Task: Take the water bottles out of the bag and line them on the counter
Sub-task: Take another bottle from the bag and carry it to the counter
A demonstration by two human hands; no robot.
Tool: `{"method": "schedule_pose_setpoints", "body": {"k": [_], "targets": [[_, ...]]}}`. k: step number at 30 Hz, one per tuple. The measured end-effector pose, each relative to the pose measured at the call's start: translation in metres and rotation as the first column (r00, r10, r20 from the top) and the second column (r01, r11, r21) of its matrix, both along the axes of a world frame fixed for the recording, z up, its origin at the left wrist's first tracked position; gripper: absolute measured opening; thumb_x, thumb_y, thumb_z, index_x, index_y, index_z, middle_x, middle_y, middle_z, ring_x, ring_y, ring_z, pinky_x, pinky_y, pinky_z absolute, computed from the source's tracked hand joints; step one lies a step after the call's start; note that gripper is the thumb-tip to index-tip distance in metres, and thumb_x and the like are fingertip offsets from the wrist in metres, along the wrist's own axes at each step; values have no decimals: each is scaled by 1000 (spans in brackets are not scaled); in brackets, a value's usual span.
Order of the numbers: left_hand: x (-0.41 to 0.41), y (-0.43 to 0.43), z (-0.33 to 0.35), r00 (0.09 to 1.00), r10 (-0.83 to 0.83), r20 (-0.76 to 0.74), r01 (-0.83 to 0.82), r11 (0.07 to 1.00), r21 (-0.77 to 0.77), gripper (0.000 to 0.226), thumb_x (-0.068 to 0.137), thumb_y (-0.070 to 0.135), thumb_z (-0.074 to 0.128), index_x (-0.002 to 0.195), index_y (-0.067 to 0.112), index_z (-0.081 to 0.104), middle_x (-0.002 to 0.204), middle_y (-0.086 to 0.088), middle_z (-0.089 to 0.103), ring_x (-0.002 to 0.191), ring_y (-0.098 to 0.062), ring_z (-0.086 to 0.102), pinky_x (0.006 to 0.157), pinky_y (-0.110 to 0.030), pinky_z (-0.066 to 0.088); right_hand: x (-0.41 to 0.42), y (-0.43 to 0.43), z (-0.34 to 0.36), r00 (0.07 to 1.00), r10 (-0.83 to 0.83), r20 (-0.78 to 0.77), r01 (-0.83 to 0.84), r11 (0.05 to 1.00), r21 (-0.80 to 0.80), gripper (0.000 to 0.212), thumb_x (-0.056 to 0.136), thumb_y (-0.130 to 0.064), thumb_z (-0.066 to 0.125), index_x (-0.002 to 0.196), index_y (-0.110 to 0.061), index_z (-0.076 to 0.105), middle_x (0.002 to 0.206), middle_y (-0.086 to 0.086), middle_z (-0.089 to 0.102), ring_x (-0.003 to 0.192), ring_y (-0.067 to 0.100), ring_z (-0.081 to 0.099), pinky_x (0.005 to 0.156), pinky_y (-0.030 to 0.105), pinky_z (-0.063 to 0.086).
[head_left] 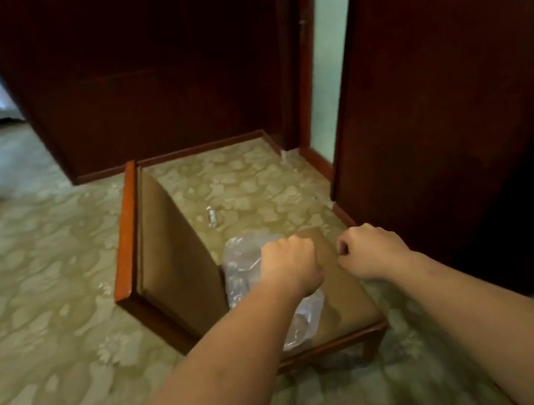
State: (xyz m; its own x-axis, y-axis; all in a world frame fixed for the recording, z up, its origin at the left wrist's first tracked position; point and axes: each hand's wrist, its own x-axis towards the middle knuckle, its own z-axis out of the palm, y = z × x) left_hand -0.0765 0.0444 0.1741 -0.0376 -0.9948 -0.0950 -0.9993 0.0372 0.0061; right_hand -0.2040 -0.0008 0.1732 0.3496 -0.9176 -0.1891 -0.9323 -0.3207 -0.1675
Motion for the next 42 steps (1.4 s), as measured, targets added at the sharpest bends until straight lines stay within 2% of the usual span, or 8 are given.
{"method": "schedule_pose_setpoints", "body": {"k": [8,20,27,31,34,37,40,42], "targets": [[54,6,-98,988,151,-11,-147,976,163,23,93,21,46,111,14,58,113,-7,63,104,-26,59,71,-33,39,54,-2,-85,995,92,-40,-83,979,187,10,85,-30,55,85,-22,61,97,2,63,86,24,56,71,28,40],[51,-33,-229,912,409,-32,-386,882,272,36,89,18,52,125,13,54,126,-7,55,125,-26,44,96,-38,40,58,-56,-237,995,54,78,-83,897,433,10,80,-23,55,80,-21,65,98,6,70,95,26,64,86,32,52],[74,-48,-310,929,337,-152,-252,879,404,53,91,19,50,143,15,37,152,-5,27,140,-23,23,113,-41,26,90,-65,-314,993,52,103,-102,808,580,20,85,-5,49,87,-8,69,99,10,68,100,29,63,82,31,48],[90,-60,-343,945,288,-157,-186,864,468,69,94,19,44,152,18,7,161,-4,-6,148,-24,-5,119,-41,4,107,-82,-344,997,37,60,-67,772,632,41,93,-4,45,133,-2,51,136,18,53,126,32,49,100,29,39],[109,-76,-361,922,368,-118,-267,827,494,70,97,21,36,151,15,-8,159,-8,-19,146,-25,-17,118,-39,-5,126,-97,-369,998,8,60,-45,757,651,57,92,-4,45,147,-10,30,151,14,34,138,30,36,111,33,33],[131,-93,-373,776,585,-238,-424,762,489,75,95,12,40,151,10,-10,157,-10,-23,146,-27,-18,118,-37,-3,141,-101,-393,991,40,130,-108,817,566,59,90,-13,47,147,-9,31,154,9,29,143,26,27,116,34,25],[147,-113,-390,433,758,-488,-604,646,467,84,89,6,52,151,12,-4,159,-10,-14,148,-29,-3,121,-39,9,149,-103,-417,976,90,199,-178,859,481,71,86,-35,54,149,-15,29,156,-1,26,147,20,18,119,36,20],[151,-127,-398,236,765,-600,-663,578,476,82,90,8,52,152,13,-1,160,-12,-3,147,-30,9,119,-42,18,153,-106,-426,972,92,216,-186,864,469,73,90,-24,59,152,-15,20,159,2,21,148,19,14,121,38,17]]}}
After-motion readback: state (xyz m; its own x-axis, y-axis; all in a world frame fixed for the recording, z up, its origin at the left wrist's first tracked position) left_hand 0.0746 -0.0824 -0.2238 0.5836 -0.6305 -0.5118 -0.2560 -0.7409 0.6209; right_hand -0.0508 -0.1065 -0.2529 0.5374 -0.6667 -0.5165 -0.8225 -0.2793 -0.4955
